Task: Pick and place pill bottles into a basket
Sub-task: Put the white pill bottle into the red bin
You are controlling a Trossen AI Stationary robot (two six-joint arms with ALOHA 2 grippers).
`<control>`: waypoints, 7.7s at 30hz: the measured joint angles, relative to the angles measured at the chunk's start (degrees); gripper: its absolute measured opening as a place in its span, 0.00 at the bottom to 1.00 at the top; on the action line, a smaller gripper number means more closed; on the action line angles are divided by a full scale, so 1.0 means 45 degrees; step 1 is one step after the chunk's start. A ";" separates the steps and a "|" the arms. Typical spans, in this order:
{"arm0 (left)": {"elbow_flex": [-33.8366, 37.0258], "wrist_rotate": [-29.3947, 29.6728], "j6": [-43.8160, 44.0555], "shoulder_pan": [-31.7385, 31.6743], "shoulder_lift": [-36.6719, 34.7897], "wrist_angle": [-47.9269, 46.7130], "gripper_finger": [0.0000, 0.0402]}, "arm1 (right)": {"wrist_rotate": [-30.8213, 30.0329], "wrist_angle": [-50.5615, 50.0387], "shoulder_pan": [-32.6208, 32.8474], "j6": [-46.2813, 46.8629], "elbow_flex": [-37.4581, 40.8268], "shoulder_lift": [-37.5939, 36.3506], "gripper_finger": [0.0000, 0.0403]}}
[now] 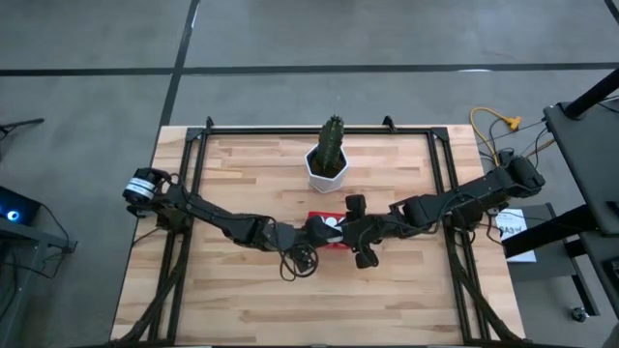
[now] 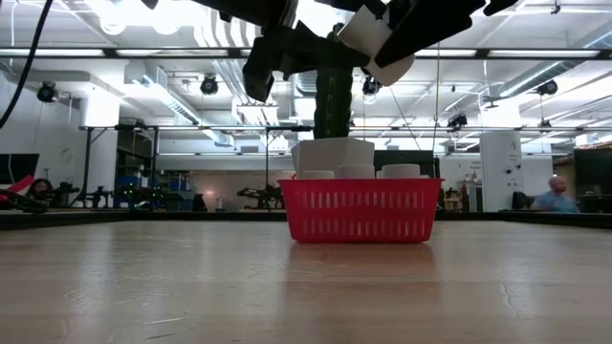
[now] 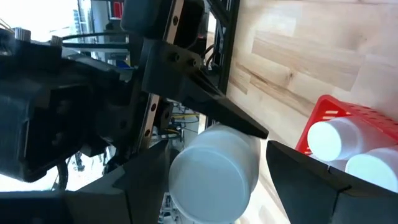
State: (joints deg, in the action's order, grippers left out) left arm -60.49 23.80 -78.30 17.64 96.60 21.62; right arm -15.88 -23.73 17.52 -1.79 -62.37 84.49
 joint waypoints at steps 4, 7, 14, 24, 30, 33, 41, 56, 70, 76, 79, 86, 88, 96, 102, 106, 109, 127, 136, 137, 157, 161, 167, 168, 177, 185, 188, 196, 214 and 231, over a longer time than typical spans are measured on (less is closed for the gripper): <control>0.0000 0.0145 0.0000 0.0017 0.0000 -0.0008 0.62 | 0.0000 0.0004 0.0005 -0.0015 0.0000 0.0000 0.45; 0.0000 0.0153 0.0000 0.0017 0.0000 -0.0030 0.62 | 0.0002 0.0001 0.0005 0.0002 0.0000 0.0000 0.45; 0.0000 0.0163 0.0005 0.0022 0.0000 -0.0032 0.61 | 0.0204 0.0005 0.0010 0.0012 0.0000 0.0005 0.45; 0.0019 0.0163 0.0102 0.0027 0.0000 -0.0153 0.40 | 0.0209 -0.0060 0.0019 -0.0043 0.0005 0.0005 0.45; 0.0019 0.0167 0.0318 0.0027 0.0000 -0.0279 0.39 | 0.0233 -0.0053 0.0019 -0.0076 0.0005 0.0015 0.45; 0.0019 0.0167 0.0574 0.0042 0.0000 -0.0289 0.39 | 0.0256 -0.0034 0.0019 -0.0037 0.0005 0.0015 0.45; 0.0019 0.0200 0.0636 0.0042 -0.0024 -0.0368 0.38 | 0.0226 -0.0023 0.0019 -0.0054 0.0005 0.0019 0.46; 0.0015 0.0506 0.0646 0.0022 -0.0024 -0.0372 0.36 | -0.0852 0.0141 0.0005 0.0759 0.0005 0.0019 0.68; -0.0005 0.0794 0.0675 0.0042 -0.0024 -0.0930 0.37 | 0.0476 0.0102 0.0017 0.1135 0.0005 0.0019 0.81; 0.0000 0.1027 0.1077 0.0017 -0.0185 -0.1131 0.37 | 0.0452 0.0057 0.0000 0.0935 -0.0005 0.0005 0.82; 0.0033 0.1022 0.1617 0.0012 -0.0476 -0.1453 0.37 | 0.0354 0.0078 -0.0003 0.0643 -0.0019 0.0000 0.81; 0.0413 0.1226 0.2405 -0.0026 -0.1321 -0.2733 0.37 | -0.0593 -0.0034 0.0000 0.0352 -0.0019 0.0000 0.81; 0.0554 0.1320 0.2731 -0.0062 -0.1525 -0.3182 0.37 | -0.0588 -0.0113 0.0009 0.0308 -0.0015 0.0000 0.81; 0.0651 0.1838 0.3993 -0.0177 -0.1943 -0.4793 0.37 | -0.0548 -0.1474 0.0019 0.0298 0.0000 -0.0210 0.81; 0.0654 0.1828 0.4437 -0.0191 -0.2502 -0.5258 0.36 | -0.0627 -0.3345 0.0029 -0.0100 0.0005 -0.0795 0.81; 0.0475 0.1720 0.5764 -0.0182 -0.3167 -0.5237 0.36 | -0.1797 -0.3849 0.0020 -0.0300 0.0010 -0.1301 0.81; 0.0366 0.1361 0.6879 -0.0182 -0.3765 -0.5142 0.36 | -0.3848 -0.3967 0.0021 0.0109 0.0005 -0.1740 0.81; -0.0892 -0.0988 1.4457 -0.0867 -0.6383 -0.7966 0.36 | -0.6583 -0.4012 -0.0319 0.1734 0.0012 -0.5073 0.81; -0.1349 -0.2068 1.4916 -0.1094 -0.5246 -0.9196 0.36 | -0.2390 -0.4055 -0.0307 0.1523 0.0207 -0.6415 0.81; -0.1538 -0.2190 1.5054 -0.1167 -0.5113 -0.9392 0.36 | -0.2185 -0.4063 -0.0301 0.1506 0.0209 -0.6455 0.81; -0.3853 -0.4733 1.5645 -0.2210 -0.1502 -1.2454 0.36 | -0.2021 -0.4422 -0.0287 0.2071 0.1617 -0.6513 0.81; -0.3842 -0.4880 1.5591 -0.2256 -0.1198 -1.2681 0.36 | -0.2021 -0.4422 -0.0287 0.2071 0.1836 -0.6518 0.81; -0.3835 -0.5074 1.5548 -0.2287 -0.0759 -1.2736 0.36 | -0.2025 -0.4401 -0.0287 0.2071 0.1851 -0.6518 0.81; -0.3837 -0.5157 1.5542 -0.2301 -0.0672 -1.2693 0.36 | -0.2025 -0.4401 -0.0287 0.2071 0.1851 -0.6518 0.81; -0.4169 -0.5278 1.5197 -0.2485 0.0116 -1.2576 0.36 | -0.2030 -0.4367 -0.0287 0.2067 0.1851 -0.6518 0.81; -0.4559 -0.5525 1.4941 -0.2658 0.0528 -1.2559 0.36 | -0.2030 -0.4374 -0.0287 0.2136 0.1851 -0.6513 0.81; -0.4556 -0.5602 1.4933 -0.2708 0.0716 -1.2624 0.36 | -0.2030 -0.4385 -0.0287 0.2153 0.1851 -0.6523 0.81; -0.4517 -0.5899 1.4902 -0.2761 0.1145 -1.2579 0.36 | -0.2030 -0.4381 -0.0287 0.2168 0.1851 -0.6518 0.81; -0.4405 -0.5934 1.4675 -0.2984 0.1433 -1.2587 0.36 | -0.2034 -0.4381 -0.0287 0.2164 0.1865 -0.6513 0.81; -0.4527 -0.6250 1.4591 -0.3014 0.2263 -1.2570 0.36 | -0.2035 -0.4386 -0.0284 0.2124 0.1894 -0.6513 0.81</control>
State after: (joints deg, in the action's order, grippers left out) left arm -80.86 -4.32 -12.64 4.08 106.78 -34.95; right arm -25.04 -43.46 16.24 7.77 -53.84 55.18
